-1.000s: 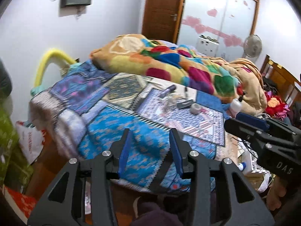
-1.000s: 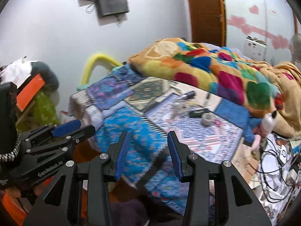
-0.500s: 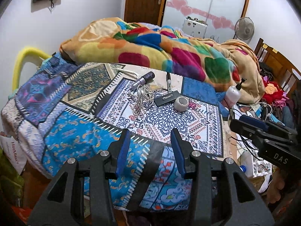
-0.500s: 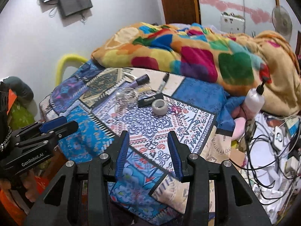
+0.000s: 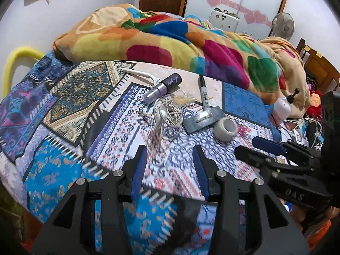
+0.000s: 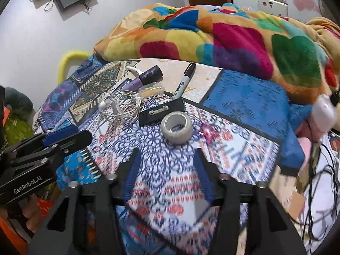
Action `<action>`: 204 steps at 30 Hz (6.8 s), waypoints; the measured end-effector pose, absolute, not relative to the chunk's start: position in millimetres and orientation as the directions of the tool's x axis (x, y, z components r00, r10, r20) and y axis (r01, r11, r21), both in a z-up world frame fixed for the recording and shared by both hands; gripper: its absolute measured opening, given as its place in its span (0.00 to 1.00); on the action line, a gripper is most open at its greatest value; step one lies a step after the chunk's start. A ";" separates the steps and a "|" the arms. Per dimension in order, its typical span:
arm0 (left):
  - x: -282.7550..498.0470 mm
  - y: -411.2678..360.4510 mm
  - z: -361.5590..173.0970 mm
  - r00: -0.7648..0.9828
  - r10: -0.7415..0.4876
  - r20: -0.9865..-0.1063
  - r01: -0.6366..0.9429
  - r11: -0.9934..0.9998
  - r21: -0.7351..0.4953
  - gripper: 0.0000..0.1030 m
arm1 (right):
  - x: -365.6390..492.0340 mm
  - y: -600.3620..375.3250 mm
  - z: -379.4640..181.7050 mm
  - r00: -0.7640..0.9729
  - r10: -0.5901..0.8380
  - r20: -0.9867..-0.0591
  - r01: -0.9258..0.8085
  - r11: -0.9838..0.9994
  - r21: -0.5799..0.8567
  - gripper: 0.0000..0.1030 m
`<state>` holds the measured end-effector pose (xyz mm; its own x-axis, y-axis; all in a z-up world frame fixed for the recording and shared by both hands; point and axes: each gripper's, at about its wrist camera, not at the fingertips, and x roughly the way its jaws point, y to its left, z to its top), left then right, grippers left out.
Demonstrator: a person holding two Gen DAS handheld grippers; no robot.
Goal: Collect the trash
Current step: 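Grasp the white earphone cable with the left tool while the right tool grasps the tape roll, then carry the cable and tape roll to the wastebasket and open both tools, then move both open tools back over the bed toward the black clip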
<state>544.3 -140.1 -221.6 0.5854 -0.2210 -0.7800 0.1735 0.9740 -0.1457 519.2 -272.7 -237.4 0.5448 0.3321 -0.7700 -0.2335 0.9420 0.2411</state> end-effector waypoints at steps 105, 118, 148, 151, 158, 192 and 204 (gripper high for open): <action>213.6 223.9 -313.0 0.443 0.022 -0.896 -0.432 0.881 -0.192 0.10 | 323.9 126.6 -259.5 0.134 0.477 -0.869 -0.751 0.621 0.226 0.35; 257.5 245.5 -361.7 0.375 -0.086 -0.923 -0.475 0.837 -0.271 0.10 | 353.9 161.9 -299.5 0.035 0.420 -0.907 -0.760 0.600 0.249 0.52; 242.1 208.3 -221.9 0.537 0.070 -0.841 -0.417 0.889 -0.192 0.31 | 337.4 72.0 -197.5 0.275 0.520 -0.809 -0.730 0.660 0.176 0.57; 244.8 189.4 -198.5 0.570 0.075 -0.818 -0.384 0.905 -0.185 0.31 | 337.1 52.4 -181.9 0.314 0.532 -0.786 -0.711 0.681 0.177 0.57; 263.2 139.3 -156.0 0.636 0.065 -0.769 -0.297 0.940 -0.166 0.35 | 345.3 -8.1 -150.3 0.410 0.545 -0.731 -0.649 0.738 0.186 0.57; 494.9 -145.3 -179.4 0.542 -0.246 -0.804 0.289 0.952 -0.097 0.48 | 459.3 -287.0 -191.6 0.605 0.271 -0.749 -0.261 0.956 0.135 0.57; 579.4 -187.8 -221.6 0.476 -0.342 -0.810 0.454 0.884 -0.107 0.48 | 510.0 -311.1 -220.8 0.630 0.232 -0.741 -0.223 0.968 0.114 0.58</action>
<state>579.4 -187.8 -221.6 0.4759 -0.3422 -0.8102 0.4543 0.8845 -0.1067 510.0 -311.1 -220.8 0.6297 0.2323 -0.7413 -0.2225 0.9682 0.1144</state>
